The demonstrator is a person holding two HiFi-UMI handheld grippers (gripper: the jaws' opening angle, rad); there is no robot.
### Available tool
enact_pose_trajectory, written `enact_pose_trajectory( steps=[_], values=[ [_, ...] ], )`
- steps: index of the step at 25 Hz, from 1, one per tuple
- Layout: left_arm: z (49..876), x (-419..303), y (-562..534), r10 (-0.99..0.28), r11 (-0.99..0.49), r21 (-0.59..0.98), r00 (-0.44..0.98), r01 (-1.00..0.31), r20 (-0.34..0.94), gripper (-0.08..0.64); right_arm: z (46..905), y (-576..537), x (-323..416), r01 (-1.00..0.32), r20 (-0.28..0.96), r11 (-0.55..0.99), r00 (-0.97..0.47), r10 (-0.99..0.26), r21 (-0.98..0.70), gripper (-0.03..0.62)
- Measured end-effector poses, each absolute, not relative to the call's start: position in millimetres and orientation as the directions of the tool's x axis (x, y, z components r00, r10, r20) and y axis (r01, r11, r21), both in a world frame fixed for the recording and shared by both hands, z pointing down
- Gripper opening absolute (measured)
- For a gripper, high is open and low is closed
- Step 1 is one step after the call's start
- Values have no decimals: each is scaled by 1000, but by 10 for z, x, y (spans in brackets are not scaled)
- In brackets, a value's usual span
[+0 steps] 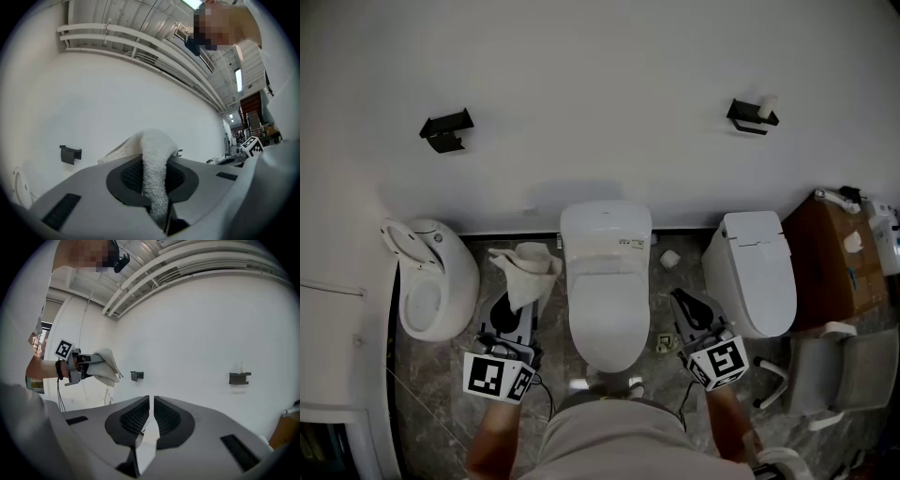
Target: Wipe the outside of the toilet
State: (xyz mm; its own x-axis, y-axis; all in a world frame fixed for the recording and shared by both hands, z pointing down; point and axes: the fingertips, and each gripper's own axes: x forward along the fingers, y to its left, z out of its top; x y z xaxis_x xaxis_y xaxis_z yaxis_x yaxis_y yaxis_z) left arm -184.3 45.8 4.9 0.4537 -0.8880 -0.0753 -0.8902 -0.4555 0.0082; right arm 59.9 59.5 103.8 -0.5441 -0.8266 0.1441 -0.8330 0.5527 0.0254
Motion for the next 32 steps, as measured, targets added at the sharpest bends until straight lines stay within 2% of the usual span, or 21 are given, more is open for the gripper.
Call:
enact_pose_trajectory(
  steps=[22, 32],
  values=[
    [177, -2488, 834, -956, -289, 129, 278, -948, -97, 58, 534, 464, 720, -856, 58, 516, -515, -855, 15, 52],
    [202, -2345, 657, -946, -309, 136, 289, -941, -147, 58, 454, 357, 646, -861, 22, 509, -508, -861, 28, 52]
  ],
)
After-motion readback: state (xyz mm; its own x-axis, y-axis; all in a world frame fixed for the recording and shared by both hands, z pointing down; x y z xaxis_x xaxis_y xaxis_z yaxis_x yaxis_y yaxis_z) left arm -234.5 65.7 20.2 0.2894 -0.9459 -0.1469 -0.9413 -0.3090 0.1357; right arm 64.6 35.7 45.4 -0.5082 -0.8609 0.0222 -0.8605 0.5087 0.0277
